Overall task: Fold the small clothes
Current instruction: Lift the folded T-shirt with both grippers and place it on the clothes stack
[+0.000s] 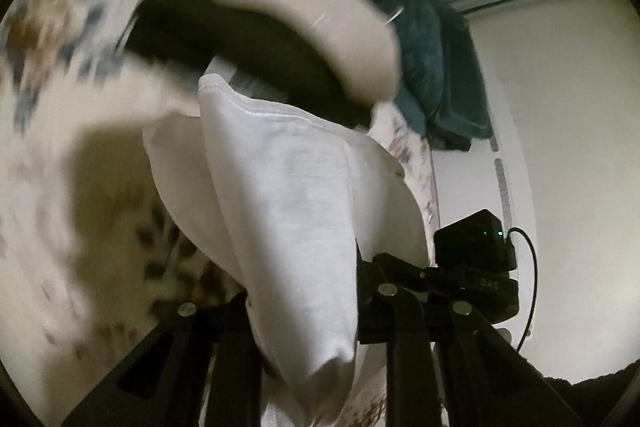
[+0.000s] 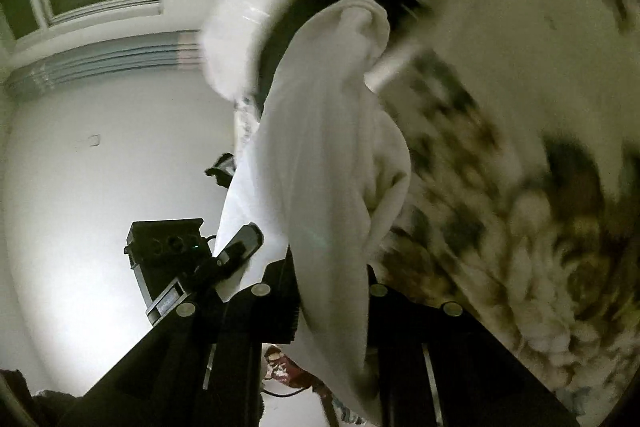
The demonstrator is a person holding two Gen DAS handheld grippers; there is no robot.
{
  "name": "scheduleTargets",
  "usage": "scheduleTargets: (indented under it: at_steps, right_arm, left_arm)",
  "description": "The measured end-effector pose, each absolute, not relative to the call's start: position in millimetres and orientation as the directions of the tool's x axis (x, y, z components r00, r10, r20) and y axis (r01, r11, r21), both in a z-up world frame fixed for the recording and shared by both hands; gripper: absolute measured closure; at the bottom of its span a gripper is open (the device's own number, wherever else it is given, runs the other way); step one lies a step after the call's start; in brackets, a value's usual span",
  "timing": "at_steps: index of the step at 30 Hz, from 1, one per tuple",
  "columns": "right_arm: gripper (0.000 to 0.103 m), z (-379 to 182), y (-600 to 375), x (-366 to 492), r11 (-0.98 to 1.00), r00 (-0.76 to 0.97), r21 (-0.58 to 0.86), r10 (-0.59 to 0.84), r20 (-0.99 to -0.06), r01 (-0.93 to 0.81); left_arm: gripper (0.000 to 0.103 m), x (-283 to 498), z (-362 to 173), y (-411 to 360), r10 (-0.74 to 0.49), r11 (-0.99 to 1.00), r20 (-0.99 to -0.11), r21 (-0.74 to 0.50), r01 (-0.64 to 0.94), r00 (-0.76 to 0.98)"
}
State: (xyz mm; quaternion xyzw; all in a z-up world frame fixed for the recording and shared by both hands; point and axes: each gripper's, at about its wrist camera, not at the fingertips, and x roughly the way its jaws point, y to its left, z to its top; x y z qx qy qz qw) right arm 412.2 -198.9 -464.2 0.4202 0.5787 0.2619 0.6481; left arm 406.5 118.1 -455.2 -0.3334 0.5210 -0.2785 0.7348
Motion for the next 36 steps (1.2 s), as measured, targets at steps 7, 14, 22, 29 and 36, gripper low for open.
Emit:
scheduleTargets:
  at_steps: [7,14,22,29,36]
  right_arm:
    - [0.087,-373,-190,536,0.551,0.273,0.835,0.802,-0.531,0.007]
    - [0.087,-400,-171,644,0.613,0.267,0.790,0.758,-0.595,0.017]
    - [0.062,-420,-163,658,0.767,0.226,0.641,0.619,-0.752,0.033]
    - [0.021,-376,-156,625,0.981,0.307,0.193,0.184,-0.934,-0.001]
    - [0.000,-340,-153,564,0.995,0.339,-0.062,-0.085,-0.937,0.077]
  left_arm:
    - [0.087,524,-374,114,-0.729,0.642,-0.544,-0.754,0.139,0.415]
    - [0.086,634,-412,118,-0.685,0.696,-0.607,-0.708,0.117,0.402]
    - [0.066,642,-434,130,-0.564,0.796,-0.747,-0.605,-0.008,0.353]
    - [0.018,607,-395,125,-0.230,0.961,-0.835,-0.277,-0.020,0.500]
    - [0.000,551,-365,100,-0.018,0.997,-0.839,-0.055,-0.052,0.545]
